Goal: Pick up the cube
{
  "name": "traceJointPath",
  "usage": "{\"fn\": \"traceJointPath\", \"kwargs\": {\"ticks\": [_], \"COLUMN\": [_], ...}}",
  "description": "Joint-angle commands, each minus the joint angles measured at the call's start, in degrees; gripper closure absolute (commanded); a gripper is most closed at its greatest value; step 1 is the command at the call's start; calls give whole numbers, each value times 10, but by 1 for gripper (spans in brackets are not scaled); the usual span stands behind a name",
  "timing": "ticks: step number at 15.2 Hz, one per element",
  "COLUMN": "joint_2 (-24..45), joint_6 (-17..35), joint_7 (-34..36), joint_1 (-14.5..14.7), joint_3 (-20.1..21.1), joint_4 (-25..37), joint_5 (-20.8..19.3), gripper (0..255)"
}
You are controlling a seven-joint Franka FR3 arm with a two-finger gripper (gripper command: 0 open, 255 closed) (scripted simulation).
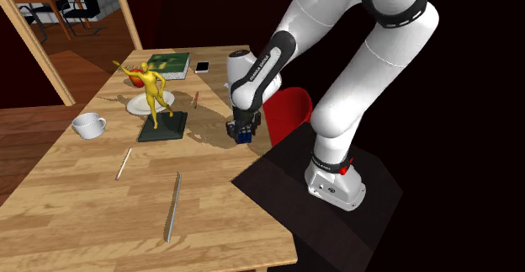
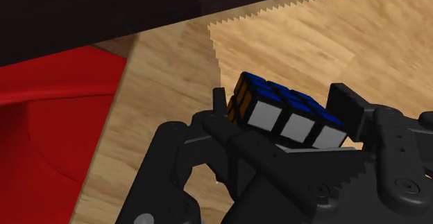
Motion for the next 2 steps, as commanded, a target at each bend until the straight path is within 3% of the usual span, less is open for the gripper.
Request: {"fn": "traceJointPath", "kwargs": {"ticks": [1, 2], "joint_2": [-11, -11], "joint_6": [-13, -13], "joint_7": [-1, -1], "joint_1": [1, 1], "joint_3": [-2, -2], "joint_4": [2, 2], "joint_5": [1, 1], "gripper": [255, 255]}}
